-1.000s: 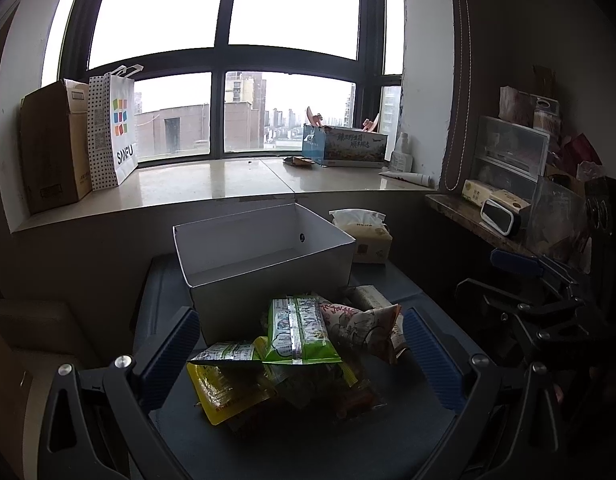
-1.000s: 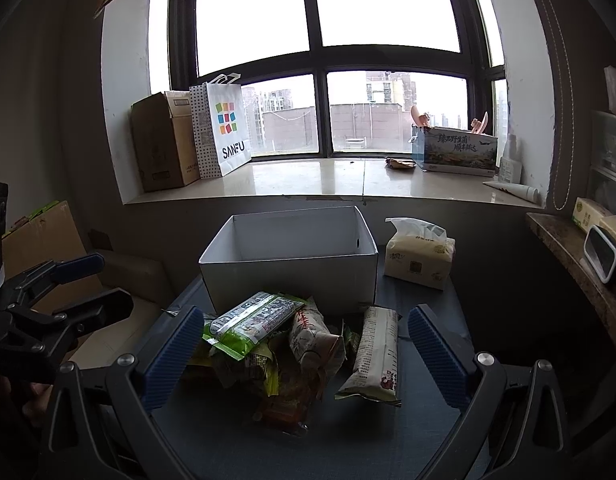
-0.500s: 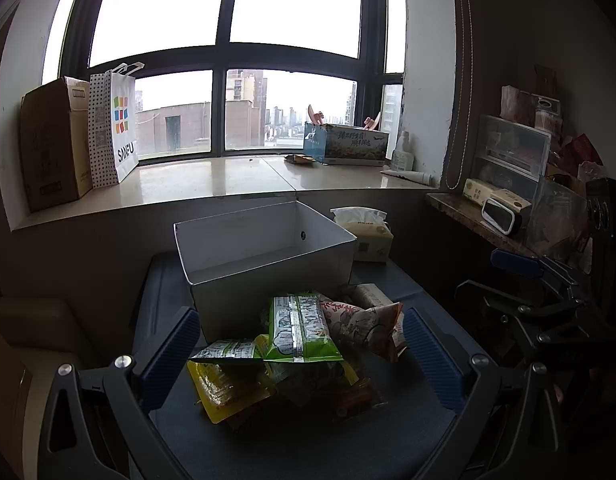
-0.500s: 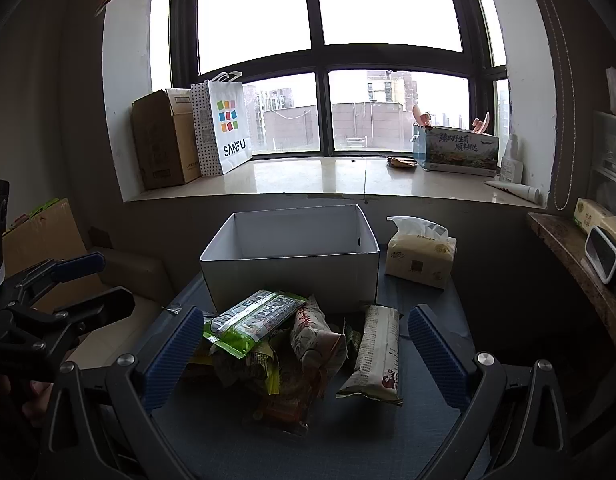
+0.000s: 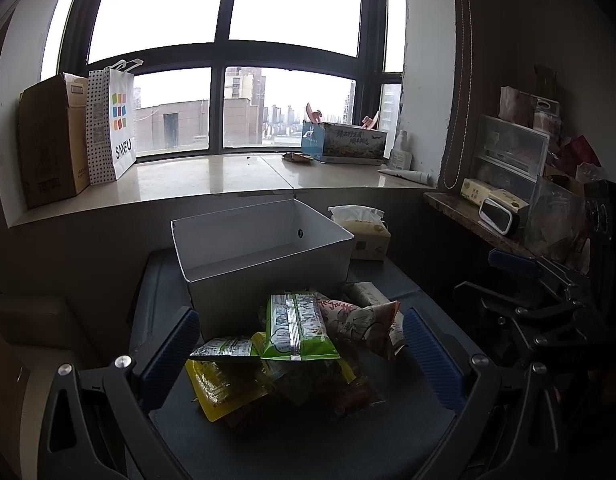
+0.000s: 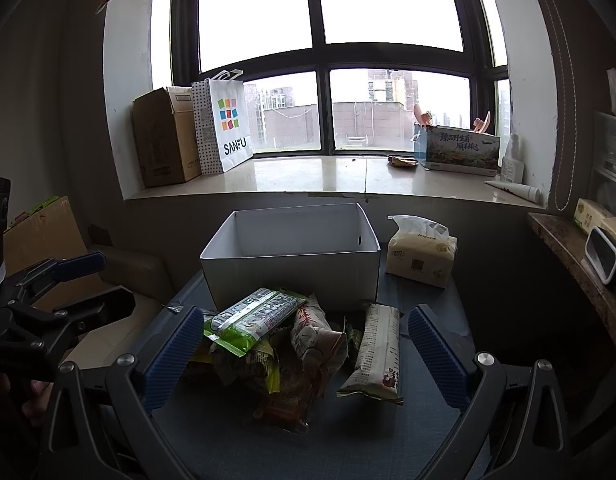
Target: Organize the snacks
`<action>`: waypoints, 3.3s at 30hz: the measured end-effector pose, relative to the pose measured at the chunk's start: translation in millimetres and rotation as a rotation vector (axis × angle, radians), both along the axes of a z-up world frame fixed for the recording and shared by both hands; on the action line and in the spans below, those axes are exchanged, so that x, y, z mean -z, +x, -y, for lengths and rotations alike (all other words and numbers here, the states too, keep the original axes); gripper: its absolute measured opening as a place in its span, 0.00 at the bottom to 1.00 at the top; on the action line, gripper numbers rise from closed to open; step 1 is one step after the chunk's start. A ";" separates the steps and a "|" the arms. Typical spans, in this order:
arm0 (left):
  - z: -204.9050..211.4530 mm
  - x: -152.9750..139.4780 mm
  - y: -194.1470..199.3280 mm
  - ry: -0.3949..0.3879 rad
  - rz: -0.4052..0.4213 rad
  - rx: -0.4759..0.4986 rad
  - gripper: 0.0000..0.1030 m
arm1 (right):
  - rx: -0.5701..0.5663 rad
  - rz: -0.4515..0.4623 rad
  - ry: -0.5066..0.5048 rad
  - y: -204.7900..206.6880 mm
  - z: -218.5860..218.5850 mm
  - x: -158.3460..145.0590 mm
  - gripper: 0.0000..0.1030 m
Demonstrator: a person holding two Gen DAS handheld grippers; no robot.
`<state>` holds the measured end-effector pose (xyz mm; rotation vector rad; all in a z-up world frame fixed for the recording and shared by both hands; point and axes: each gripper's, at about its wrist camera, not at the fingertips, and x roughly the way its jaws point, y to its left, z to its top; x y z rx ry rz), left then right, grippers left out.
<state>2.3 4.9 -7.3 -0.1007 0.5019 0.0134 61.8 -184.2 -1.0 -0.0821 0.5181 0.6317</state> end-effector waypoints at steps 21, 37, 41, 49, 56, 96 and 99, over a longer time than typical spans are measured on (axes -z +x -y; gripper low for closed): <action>-6.9 8.9 13.0 -0.031 -0.055 0.005 1.00 | 0.006 -0.011 -0.002 2.4 4.4 1.9 1.00; -12.9 71.9 152.4 -0.026 -0.459 0.038 1.00 | 0.050 -0.053 -0.001 13.2 20.2 16.9 1.00; 1.7 88.2 180.1 0.031 -0.537 0.073 1.00 | 0.075 -0.071 -0.011 17.4 26.5 23.8 1.00; -0.2 117.2 199.5 0.056 -0.621 0.060 0.70 | 0.116 -0.112 -0.006 25.8 41.1 35.9 1.00; -18.7 82.7 166.3 -0.005 -0.461 0.047 0.65 | 0.127 -0.145 0.008 31.8 45.3 44.3 1.00; -27.5 14.9 -5.1 0.036 0.033 -0.004 0.67 | -0.091 -0.275 -0.102 98.0 -33.6 99.9 0.34; -26.9 15.1 -6.6 0.032 0.048 0.003 0.68 | -0.085 -0.202 -0.077 80.5 -17.7 77.6 0.34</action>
